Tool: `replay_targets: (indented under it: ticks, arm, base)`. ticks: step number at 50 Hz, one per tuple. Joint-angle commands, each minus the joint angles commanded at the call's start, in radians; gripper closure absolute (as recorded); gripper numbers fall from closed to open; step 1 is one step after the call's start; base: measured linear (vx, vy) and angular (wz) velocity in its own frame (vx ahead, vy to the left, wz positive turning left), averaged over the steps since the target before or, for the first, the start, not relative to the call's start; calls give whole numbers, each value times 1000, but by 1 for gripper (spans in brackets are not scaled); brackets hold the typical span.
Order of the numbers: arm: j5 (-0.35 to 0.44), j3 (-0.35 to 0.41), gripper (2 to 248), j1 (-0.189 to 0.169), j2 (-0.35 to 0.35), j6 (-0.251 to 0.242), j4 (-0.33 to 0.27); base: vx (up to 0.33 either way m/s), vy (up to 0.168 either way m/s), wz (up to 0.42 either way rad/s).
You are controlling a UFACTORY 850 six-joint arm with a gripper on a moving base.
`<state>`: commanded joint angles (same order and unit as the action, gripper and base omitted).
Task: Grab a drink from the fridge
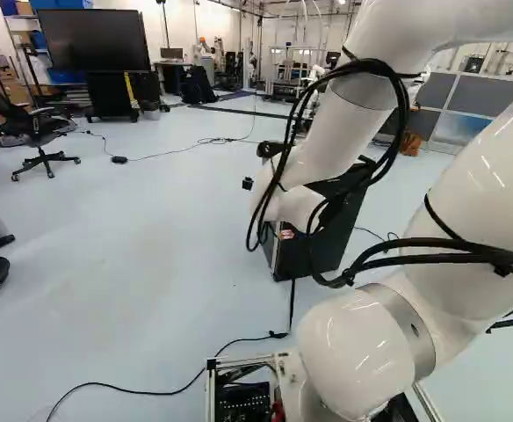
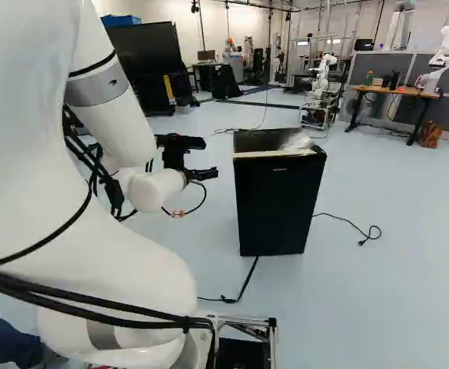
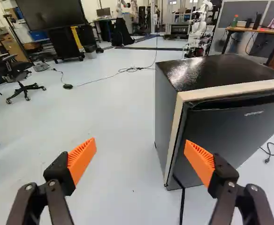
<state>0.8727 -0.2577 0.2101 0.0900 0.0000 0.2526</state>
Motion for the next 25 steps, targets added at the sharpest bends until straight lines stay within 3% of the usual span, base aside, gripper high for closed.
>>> replay_targets:
  ticks: [25]
  arm:
    - [0, -16, 3, 95, -16, 0, 141]
  base:
    - [0, 0, 0]
